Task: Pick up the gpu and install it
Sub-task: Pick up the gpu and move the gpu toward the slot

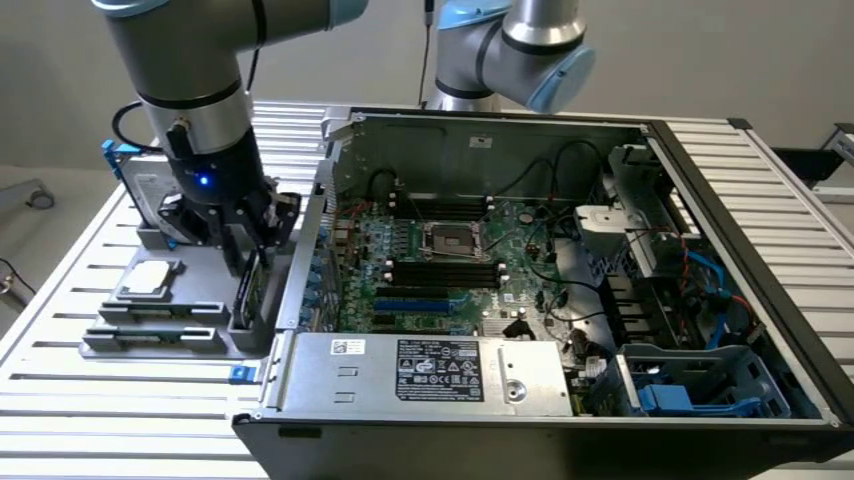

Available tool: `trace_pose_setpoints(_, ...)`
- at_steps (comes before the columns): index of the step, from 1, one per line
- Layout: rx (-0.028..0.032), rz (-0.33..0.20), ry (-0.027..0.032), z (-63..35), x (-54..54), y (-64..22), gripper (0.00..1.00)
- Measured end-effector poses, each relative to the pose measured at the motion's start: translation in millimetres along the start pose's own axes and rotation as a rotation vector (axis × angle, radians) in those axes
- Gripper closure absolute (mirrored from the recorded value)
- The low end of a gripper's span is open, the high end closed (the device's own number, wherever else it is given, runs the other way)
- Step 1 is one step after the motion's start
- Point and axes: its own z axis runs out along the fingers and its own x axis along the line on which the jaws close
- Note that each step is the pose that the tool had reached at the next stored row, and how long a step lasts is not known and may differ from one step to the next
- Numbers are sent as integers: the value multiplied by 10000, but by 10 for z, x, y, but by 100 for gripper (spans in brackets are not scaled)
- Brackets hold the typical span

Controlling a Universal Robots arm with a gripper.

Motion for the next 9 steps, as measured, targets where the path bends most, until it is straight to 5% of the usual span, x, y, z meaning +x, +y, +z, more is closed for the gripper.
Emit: trace_pose_setpoints(9, -20, 62, -3, 82, -7, 54, 58)
